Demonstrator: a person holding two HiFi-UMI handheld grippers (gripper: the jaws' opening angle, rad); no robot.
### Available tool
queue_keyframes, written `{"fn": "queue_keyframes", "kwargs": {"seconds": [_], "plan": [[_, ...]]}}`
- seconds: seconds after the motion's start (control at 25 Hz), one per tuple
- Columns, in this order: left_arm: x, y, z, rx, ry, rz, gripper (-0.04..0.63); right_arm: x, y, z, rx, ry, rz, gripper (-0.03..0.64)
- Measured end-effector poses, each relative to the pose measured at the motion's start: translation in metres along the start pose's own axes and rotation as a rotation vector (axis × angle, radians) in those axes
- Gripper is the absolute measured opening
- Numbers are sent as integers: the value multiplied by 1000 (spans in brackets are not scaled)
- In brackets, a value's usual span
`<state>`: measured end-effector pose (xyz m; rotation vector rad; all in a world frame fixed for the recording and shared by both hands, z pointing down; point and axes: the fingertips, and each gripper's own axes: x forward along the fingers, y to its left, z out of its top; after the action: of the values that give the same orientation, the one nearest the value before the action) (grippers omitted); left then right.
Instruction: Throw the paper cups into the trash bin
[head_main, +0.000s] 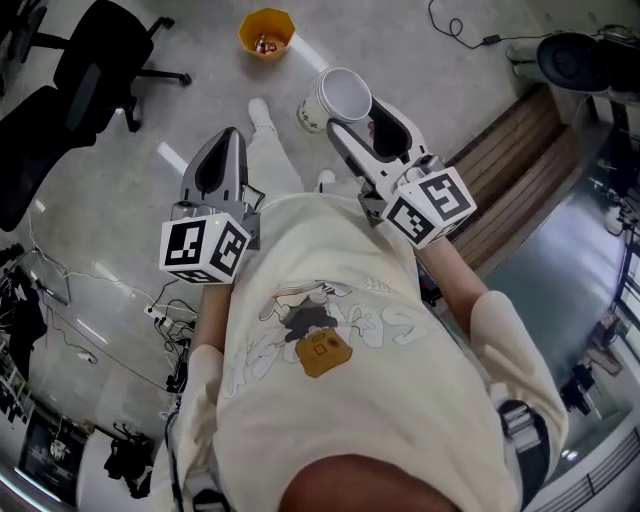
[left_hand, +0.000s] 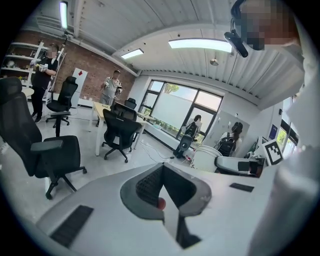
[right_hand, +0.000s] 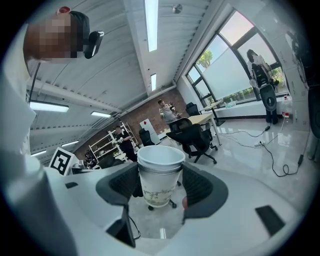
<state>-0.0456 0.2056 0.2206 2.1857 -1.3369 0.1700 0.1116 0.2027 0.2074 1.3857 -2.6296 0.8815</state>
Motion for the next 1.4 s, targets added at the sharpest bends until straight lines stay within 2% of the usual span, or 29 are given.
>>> {"fn": "queue_keyframes", "kwargs": {"seconds": [0.2,0.36,0.48,0.96,1.4], "plan": [[44,65,57,-2,33,-38,6,85,-1,28,-30,50,4,285],[78,103,87,1,62,-70,6,144,-6,45,-28,70,15,285],[104,126,100,-8,72,-65,6,179,-17,53,-18,86,21,285],[166,125,112,-66,116,-22,6,220,-59,83,-58,149,74,285],[250,156,81,-98,151,27,6,283,-111,48,-88,264,126,285]]}}
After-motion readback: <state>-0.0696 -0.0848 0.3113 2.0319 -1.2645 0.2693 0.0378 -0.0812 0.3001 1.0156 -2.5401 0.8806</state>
